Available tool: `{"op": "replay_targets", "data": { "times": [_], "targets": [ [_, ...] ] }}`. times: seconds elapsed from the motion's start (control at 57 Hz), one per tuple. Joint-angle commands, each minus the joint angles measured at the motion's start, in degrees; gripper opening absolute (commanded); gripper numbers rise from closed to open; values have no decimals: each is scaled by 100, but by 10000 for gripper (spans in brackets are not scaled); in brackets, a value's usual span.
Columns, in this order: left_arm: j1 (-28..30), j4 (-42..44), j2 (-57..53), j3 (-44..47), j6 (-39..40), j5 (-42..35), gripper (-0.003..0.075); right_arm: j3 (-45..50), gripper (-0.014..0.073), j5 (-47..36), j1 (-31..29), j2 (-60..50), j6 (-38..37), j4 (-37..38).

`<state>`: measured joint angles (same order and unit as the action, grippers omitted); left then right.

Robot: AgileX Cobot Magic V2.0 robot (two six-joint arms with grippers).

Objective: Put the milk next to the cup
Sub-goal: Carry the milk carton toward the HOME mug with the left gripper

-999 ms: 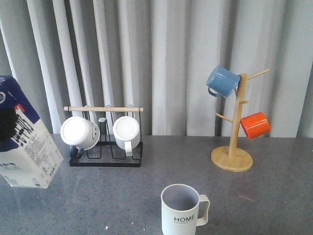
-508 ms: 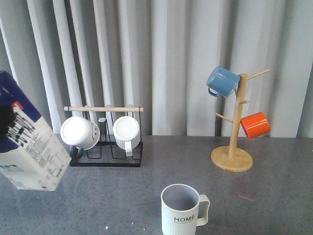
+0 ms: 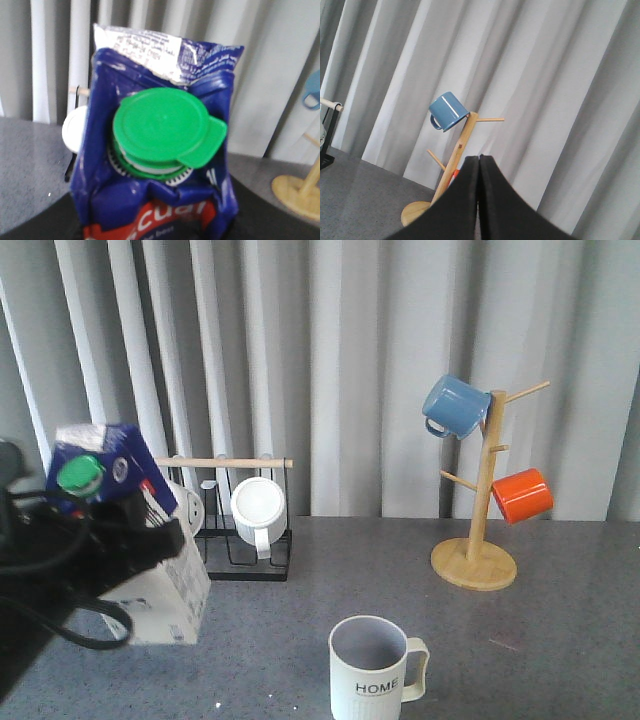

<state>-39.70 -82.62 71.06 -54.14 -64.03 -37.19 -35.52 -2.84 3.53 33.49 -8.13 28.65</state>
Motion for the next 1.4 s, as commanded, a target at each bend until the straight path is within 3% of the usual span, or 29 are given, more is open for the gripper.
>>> {"op": "replay_targets", "data": {
  "times": [0.0, 0.368, 0.736, 1.385],
  "targets": [
    [-366, 73, 309, -229, -64, -276, 237, -175, -8, -352, -36, 21, -20, 25],
    [-1077, -269, 1584, -873, 90, -544, 237, -175, -8, -352, -36, 21, -20, 25],
    [-1098, -128, 2040, -1073, 685, -825, 237, -175, -8, -352, -36, 21, -20, 25],
    [-1105, -4, 2636, -1073, 685, -833, 237, -175, -8, -352, -36, 21, -20, 25]
  ]
}}
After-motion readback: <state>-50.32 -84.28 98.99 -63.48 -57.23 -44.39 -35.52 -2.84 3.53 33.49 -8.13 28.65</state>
